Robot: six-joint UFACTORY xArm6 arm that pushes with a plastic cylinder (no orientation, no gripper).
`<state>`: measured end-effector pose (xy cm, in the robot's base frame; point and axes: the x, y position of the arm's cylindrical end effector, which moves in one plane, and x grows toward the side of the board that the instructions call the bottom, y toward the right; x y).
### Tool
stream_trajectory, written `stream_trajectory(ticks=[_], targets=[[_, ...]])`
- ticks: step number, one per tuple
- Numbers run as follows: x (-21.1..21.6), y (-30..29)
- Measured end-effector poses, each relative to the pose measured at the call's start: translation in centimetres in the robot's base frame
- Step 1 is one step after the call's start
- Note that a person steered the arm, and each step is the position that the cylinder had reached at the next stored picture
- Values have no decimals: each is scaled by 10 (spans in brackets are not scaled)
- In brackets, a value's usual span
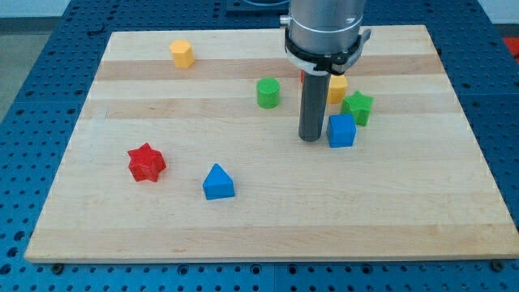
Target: Move red star a bit down
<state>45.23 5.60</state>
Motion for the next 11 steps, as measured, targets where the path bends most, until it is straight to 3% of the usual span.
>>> stream_trajectory(ticks=[2, 5, 8, 11], targets=[[-2, -20], [2, -155], [2, -164], [56, -210]])
